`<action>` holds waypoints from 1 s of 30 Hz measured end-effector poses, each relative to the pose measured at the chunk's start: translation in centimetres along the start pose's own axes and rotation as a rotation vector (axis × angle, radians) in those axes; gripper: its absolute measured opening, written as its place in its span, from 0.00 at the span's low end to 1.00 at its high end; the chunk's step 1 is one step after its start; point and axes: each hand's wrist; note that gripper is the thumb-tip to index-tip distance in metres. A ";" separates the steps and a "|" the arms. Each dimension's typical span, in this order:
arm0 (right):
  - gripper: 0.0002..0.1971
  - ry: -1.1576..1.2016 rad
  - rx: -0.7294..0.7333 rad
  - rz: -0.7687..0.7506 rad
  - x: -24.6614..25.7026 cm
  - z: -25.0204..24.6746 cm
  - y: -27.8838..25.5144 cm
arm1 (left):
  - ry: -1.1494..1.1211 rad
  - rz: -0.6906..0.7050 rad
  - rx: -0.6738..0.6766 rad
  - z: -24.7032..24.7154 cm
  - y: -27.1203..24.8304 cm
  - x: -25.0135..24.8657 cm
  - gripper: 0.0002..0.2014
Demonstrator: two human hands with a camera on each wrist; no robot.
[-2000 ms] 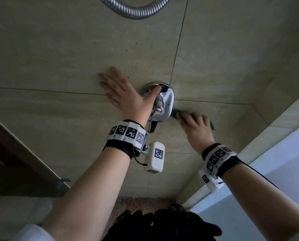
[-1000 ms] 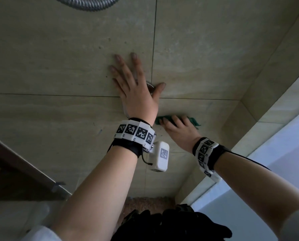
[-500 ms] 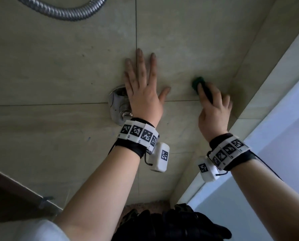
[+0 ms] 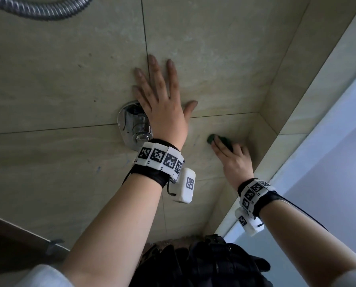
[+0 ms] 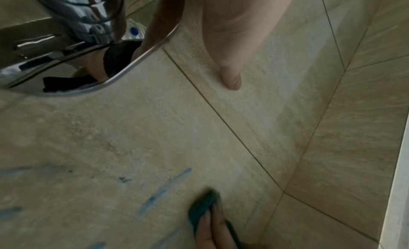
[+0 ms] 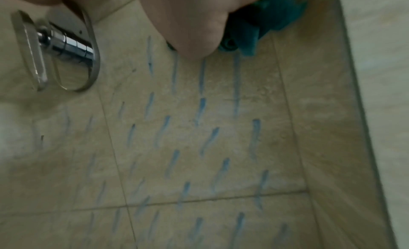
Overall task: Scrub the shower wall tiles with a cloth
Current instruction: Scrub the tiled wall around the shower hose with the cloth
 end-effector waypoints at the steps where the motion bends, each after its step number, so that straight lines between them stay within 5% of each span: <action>1: 0.30 -0.007 -0.002 -0.008 -0.2 -0.1 0.0 | 0.005 0.002 0.001 0.0 0.0 0.0 0.48; 10: 0.32 -0.114 -0.222 0.187 -1.6 -2.4 4.1 | 0.026 -0.002 0.001 0.0 -0.1 0.0 0.48; 17: 0.32 -0.023 0.027 0.226 0.2 -0.4 -1.4 | 0.018 -0.014 0.015 -0.2 -0.1 -0.3 0.48; 25: 0.36 0.051 -0.244 0.481 -1.0 -5.4 4.6 | -0.005 -0.015 0.017 -0.2 -0.3 -0.2 0.48; 30: 0.39 0.225 0.041 0.690 0.4 -3.8 4.5 | -0.009 -0.004 -0.003 0.0 -0.2 -0.1 0.48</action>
Point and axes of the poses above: each hand's wrist, its own y-axis towards the middle knuckle, its own z-axis out of the palm, x = y × z, and after that the axes turned 1 degree about x, right-handed
